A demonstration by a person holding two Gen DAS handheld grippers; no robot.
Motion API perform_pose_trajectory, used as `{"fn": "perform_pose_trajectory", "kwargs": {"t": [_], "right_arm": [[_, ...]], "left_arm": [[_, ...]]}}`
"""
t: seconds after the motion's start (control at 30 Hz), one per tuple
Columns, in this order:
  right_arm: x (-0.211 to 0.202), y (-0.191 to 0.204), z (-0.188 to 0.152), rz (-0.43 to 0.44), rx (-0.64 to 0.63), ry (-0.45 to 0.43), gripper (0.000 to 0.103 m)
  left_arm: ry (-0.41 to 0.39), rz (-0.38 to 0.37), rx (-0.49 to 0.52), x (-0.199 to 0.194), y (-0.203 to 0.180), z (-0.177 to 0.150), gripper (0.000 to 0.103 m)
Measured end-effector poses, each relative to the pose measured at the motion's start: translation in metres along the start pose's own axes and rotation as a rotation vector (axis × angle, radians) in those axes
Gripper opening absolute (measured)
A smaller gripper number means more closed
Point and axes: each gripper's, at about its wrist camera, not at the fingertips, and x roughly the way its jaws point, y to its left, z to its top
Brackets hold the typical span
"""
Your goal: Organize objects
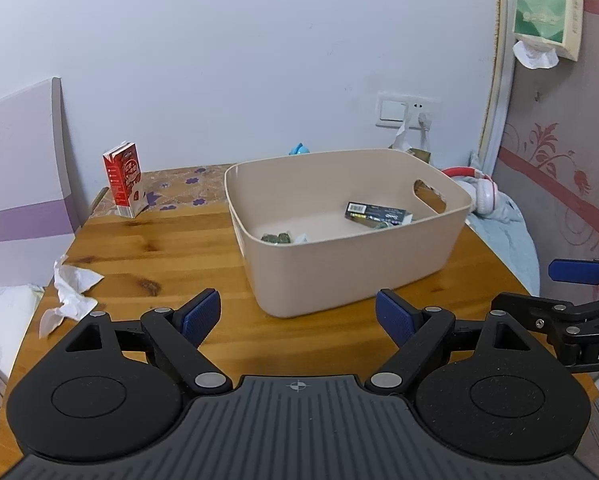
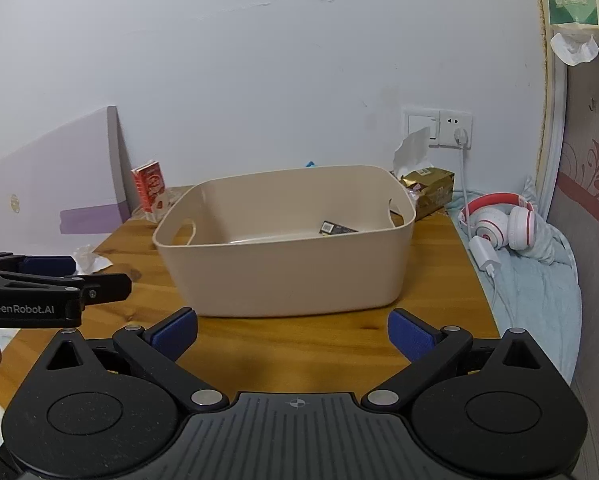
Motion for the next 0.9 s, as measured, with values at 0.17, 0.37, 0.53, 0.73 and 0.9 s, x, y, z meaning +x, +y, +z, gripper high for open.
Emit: {"fn": "perform_pose_trajectory", "kwargs": {"t": [0.17,0.37,0.53,0.73,0.9], "right_arm": [[-0.016,0.005,-0.009,-0.009,-0.007,0.008,0.103],[-0.038,0.010,-0.019,-0.045,-0.015,-0.011,0.103],[-0.052,0.014,-0.025,-0.051,-0.007,-0.031,0.103],[-0.065,0.021,-0.031,-0.045,-0.022,-0.033,0.103],[-0.077,0.027,-0.034,-0.060,-0.037,-0.040,0.103]], "left_arm": [[-0.001,-0.001,-0.015,-0.018,-0.001,-0.010,0.086],[-0.001,-0.006,-0.007,-0.040,-0.005,-0.020,0.086],[0.013,-0.018,-0.019,-0.057,-0.005,-0.032,0.086],[0.015,-0.011,-0.014,-0.073,-0.008,-0.043,0.086],[0.004,-0.031,-0.017,-0.085,-0.010,-0.049,0.086]]}}
